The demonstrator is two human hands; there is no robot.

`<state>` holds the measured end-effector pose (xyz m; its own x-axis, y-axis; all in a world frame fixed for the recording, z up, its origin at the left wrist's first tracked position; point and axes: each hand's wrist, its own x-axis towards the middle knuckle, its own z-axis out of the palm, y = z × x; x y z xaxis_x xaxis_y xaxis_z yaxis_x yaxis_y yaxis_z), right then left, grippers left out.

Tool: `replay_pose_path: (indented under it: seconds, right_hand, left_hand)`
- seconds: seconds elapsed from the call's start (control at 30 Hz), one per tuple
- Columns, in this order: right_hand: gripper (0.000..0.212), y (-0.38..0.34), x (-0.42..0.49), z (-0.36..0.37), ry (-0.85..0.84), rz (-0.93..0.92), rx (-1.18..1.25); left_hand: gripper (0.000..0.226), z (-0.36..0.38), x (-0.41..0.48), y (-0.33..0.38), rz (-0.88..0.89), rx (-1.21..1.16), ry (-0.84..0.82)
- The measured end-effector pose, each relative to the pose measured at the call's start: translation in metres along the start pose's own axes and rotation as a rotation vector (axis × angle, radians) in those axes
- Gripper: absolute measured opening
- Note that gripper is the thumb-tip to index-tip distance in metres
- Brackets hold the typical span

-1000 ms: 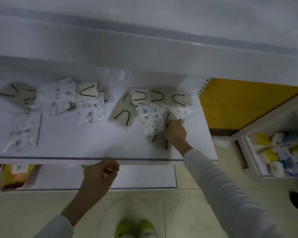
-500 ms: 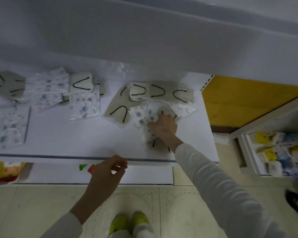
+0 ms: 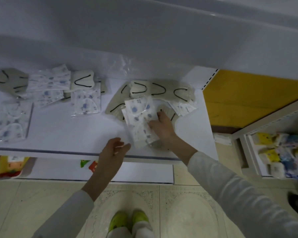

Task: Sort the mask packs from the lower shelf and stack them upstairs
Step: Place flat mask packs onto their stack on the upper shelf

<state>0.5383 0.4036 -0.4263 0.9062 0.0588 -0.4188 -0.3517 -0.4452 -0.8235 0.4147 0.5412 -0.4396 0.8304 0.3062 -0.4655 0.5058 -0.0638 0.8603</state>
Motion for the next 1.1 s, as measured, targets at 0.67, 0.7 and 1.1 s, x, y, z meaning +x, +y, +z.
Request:
replay_pose_path:
  seconds: [0.67,0.7,1.1]
  right_hand:
    - [0.055,0.054,0.122,-0.124,0.277,0.051,-0.812]
    - [0.057,0.057,0.123,-0.120,0.305,0.054,-0.837]
    - [0.010,0.021,0.097,-0.127,0.081,0.345,-0.018]
  left_hand:
    - [0.028,0.008,-0.024,-0.009,-0.023,-0.421,-0.006]
    - [0.028,0.007,-0.025,-0.011,-0.027,-0.427,-0.003]
    - [0.029,0.021,-0.030,-0.015,-0.040,-0.449,-0.015]
